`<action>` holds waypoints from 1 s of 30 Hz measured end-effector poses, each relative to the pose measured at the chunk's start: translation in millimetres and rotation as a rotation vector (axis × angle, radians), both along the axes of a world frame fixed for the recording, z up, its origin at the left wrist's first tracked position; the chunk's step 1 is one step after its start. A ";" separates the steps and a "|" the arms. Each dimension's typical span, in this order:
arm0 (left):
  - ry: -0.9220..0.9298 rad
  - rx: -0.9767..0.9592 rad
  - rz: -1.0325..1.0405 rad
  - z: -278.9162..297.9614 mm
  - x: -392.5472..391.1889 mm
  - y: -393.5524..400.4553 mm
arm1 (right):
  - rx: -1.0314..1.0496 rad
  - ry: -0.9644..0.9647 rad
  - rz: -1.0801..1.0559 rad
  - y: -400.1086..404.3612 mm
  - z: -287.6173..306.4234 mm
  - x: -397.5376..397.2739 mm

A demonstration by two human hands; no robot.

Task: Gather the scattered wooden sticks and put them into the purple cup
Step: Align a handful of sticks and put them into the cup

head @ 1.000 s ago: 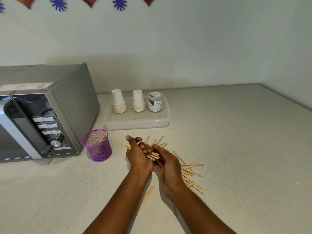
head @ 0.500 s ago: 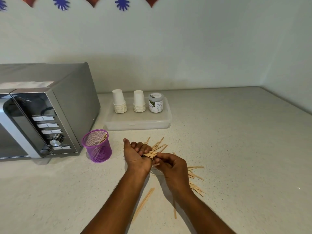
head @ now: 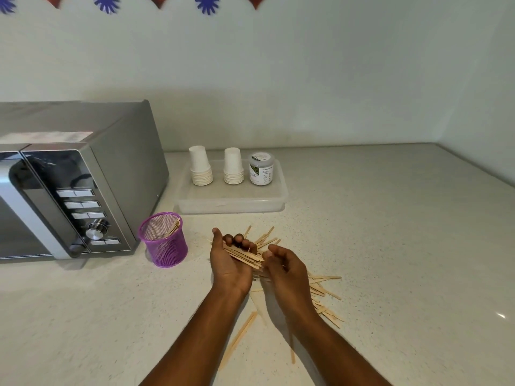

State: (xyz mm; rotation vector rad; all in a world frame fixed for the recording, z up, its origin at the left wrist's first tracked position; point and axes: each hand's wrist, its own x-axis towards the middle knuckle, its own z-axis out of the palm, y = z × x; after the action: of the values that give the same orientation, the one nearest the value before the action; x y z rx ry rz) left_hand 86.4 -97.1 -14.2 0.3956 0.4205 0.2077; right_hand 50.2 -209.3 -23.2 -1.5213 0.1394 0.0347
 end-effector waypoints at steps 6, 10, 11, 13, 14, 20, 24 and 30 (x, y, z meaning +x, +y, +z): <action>-0.262 0.246 -0.078 25.4 -23.3 -30.9 | 1.086 0.458 0.044 9.1 16.4 18.2; -0.243 0.312 -0.063 40.1 -27.6 -39.2 | 1.333 0.481 0.046 13.3 26.9 19.5; -0.215 0.324 -0.058 41.0 -27.7 -38.6 | 1.311 0.476 0.040 14.4 27.4 18.3; -0.155 0.363 -0.043 41.2 -27.3 -37.2 | 1.260 0.475 0.035 15.2 27.2 17.0; -0.130 0.393 -0.022 40.3 -26.6 -36.6 | 1.236 0.479 0.033 15.7 26.9 16.4; -0.127 0.451 0.072 35.4 -20.8 -24.7 | 1.044 0.468 0.035 24.3 19.7 2.9; -0.196 0.332 0.030 28.2 -21.9 -21.7 | 1.050 0.441 0.024 25.4 19.3 -0.7; -0.172 0.250 -0.028 31.9 -25.6 -27.1 | 1.057 0.412 0.017 22.1 21.4 3.7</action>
State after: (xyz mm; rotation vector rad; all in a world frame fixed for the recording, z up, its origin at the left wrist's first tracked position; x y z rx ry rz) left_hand 60.7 -124.2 17.7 0.6232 0.2195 0.2662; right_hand 53.9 -187.1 -1.8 -0.4420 0.3681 0.3778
